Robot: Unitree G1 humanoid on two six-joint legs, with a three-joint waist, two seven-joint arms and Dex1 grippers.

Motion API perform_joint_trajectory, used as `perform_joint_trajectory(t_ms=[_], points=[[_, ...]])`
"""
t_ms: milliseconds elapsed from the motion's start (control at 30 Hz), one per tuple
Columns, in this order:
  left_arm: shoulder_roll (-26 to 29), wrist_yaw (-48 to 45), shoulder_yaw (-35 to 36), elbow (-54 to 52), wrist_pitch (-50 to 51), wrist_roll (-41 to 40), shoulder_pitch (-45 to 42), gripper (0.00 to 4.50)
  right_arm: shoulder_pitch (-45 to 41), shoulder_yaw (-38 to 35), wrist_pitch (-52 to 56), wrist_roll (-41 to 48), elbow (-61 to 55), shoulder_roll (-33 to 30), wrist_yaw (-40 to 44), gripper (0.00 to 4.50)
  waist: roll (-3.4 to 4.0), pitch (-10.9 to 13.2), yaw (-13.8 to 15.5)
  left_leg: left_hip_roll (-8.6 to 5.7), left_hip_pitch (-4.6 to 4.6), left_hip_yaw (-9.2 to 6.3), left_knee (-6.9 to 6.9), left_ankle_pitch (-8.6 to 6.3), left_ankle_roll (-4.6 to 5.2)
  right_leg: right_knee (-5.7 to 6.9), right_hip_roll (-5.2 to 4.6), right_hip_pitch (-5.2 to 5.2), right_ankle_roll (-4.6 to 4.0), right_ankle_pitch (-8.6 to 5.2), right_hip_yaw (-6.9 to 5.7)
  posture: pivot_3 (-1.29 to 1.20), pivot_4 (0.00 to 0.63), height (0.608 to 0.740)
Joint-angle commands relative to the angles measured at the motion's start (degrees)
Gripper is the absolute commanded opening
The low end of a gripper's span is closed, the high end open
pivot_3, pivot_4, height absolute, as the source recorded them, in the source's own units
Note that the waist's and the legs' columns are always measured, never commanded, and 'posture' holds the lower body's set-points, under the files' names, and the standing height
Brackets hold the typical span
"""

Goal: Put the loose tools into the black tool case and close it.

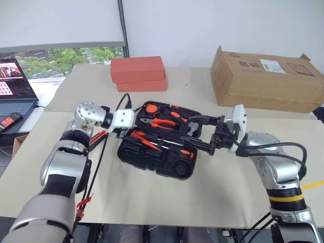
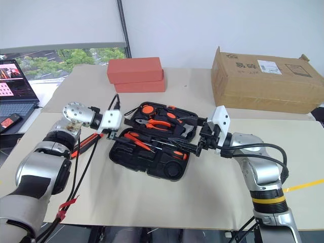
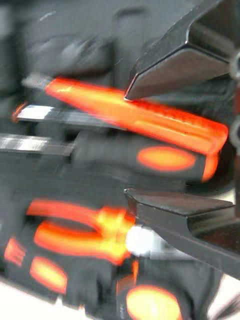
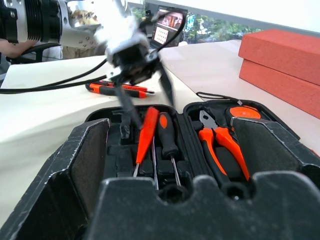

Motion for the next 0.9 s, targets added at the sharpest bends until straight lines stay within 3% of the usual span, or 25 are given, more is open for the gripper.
perform_joint_trajectory(t_ms=[33,133,300,400,600,733,900], points=[[1.76,-6.89,3.46,-3.91,7.03,-5.5,-0.15,3.02,-0.71,-0.83,-1.72,-0.23,-0.55,-0.04,-0.54,4.5,0.0,0.0,-0.05,-0.01,0.02,0.02,0.0,0.03,-0.05,0.0,0.0,0.01,0.01,0.0,0.02,0.0,0.15,0.711],[3.95,-8.37,-0.5,-8.86,10.01,-7.29,3.89,3.02,-0.61,-0.81,-1.97,-0.37,-0.2,-0.04,-0.31,4.5,0.02,-0.01,-0.68,0.0,0.11,0.09,-0.02,0.19,-0.32,0.04,0.02,0.03,0.03,-0.02,0.09,0.0,0.15,0.711],[0.78,-2.83,1.86,-15.57,11.04,-7.84,8.98,3.02,-1.13,-0.13,-2.91,-0.79,1.06,0.42,0.41,4.5,0.01,-0.01,-0.12,0.02,0.09,0.07,0.02,0.23,-0.39,0.09,0.04,0.0,0.02,-0.01,0.08,0.0,0.15,0.711],[-2.67,7.6,2.85,-22.21,15.66,-7.75,13.29,2.34,-1.4,0.43,-3.36,-1.07,1.33,0.97,0.35,4.5,0.01,-0.01,0.3,-0.01,0.09,0.0,0.04,0.2,-0.34,0.09,-0.01,0.07,0.01,-0.01,0.08,0.0,0.15,0.711],[-4.43,25.09,3.09,-42.87,29.44,-4.63,23.34,0.05,-0.34,0.68,-3.28,-1.33,0.21,1.38,0.14,4.5,0.01,-0.01,-0.31,-0.02,0.09,0.01,0.02,0.21,-0.35,0.14,-0.02,0.05,0.01,0.0,0.14,0.0,0.15,0.711],[-1.08,27.29,-0.96,-54.14,34.84,0.33,30.61,0.05,0.02,0.8,-3.25,-1.4,-0.09,1.46,-0.03,4.5,0.02,-0.01,-0.29,0.01,0.15,0.02,0.0,0.26,-0.43,0.14,0.01,0.06,0.0,0.0,0.14,0.0,0.15,0.711],[0.64,28.16,-1.74,-65.71,42.88,-0.94,36.64,0.05,0.04,0.81,-3.44,-1.49,0.03,1.44,-0.07,4.5,0.03,-0.02,0.07,0.02,0.26,0.05,-0.02,0.22,-0.39,0.16,0.0,0.12,0.0,0.0,0.2,0.0,0.15,0.711]])
